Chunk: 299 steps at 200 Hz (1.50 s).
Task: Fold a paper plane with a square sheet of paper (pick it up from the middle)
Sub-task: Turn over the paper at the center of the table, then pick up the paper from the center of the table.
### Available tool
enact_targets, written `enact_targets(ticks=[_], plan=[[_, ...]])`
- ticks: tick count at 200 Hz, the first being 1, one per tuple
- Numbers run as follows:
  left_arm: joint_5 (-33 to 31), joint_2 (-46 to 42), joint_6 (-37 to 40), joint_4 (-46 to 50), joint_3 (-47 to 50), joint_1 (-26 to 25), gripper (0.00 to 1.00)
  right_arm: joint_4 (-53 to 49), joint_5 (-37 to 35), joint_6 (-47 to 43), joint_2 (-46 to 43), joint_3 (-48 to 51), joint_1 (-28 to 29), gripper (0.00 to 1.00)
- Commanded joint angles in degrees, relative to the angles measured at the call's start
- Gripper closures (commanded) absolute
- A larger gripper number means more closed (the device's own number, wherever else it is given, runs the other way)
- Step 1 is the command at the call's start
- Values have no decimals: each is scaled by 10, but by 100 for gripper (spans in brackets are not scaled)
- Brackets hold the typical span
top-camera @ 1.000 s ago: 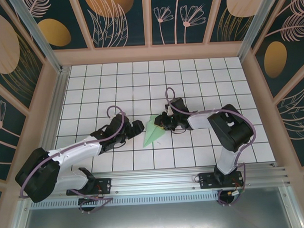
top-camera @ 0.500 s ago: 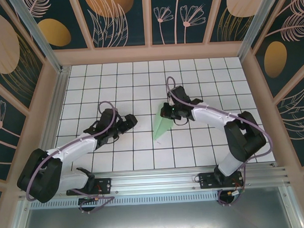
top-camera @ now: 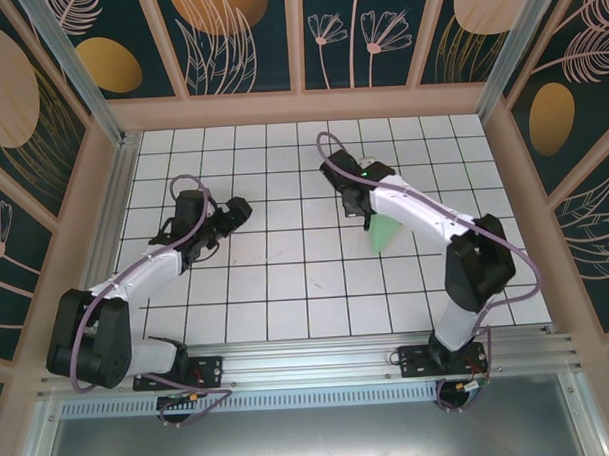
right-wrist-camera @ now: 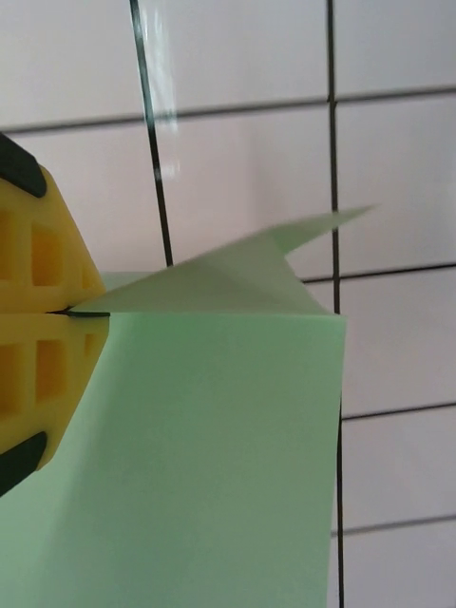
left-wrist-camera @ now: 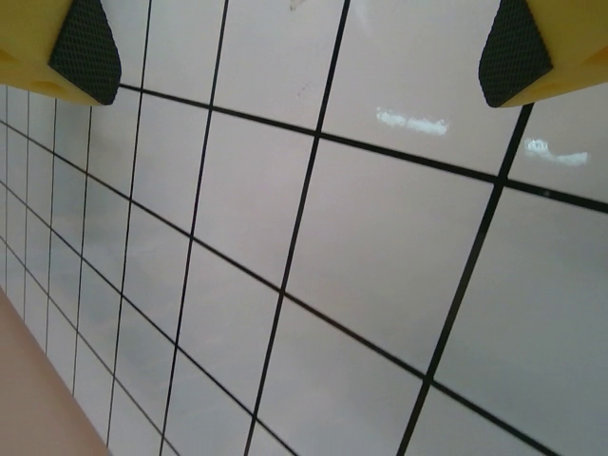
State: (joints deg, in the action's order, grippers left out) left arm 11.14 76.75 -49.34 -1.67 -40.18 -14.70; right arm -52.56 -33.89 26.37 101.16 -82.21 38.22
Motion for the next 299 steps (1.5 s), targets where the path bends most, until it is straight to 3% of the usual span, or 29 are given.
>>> enact_targets(ticks=[1, 37, 71, 97, 117, 154, 192, 228, 255, 299], plan=[[11, 6, 32, 13, -48, 25, 1, -112, -147, 43, 83, -30, 35, 95], [-12, 2, 47, 49, -121, 59, 2, -173, -192, 107, 222, -100, 107, 92], [-41, -8, 64, 87, -182, 62, 2, -148, -150, 105, 293, -128, 162, 83], [-47, -20, 66, 94, -186, 62, 2, -115, -107, 90, 280, -135, 172, 76], [-44, -25, 62, 94, -179, 62, 2, -86, -63, 63, 244, -141, 176, 64], [-25, -35, 55, 80, -158, 62, 2, 32, 120, -38, 127, -109, 180, 47], [14, -40, 48, 54, -97, 62, 1, 135, 288, -67, 10, -48, 113, 40], [63, -53, 35, 18, -33, 62, 2, 233, 404, -75, -71, 79, -17, 39], [90, -63, 21, -6, 15, 61, 2, 285, 481, -104, -72, 151, -96, 40], [123, -79, 8, -30, 71, 60, 2, 340, 593, -155, -32, 206, -158, 41]])
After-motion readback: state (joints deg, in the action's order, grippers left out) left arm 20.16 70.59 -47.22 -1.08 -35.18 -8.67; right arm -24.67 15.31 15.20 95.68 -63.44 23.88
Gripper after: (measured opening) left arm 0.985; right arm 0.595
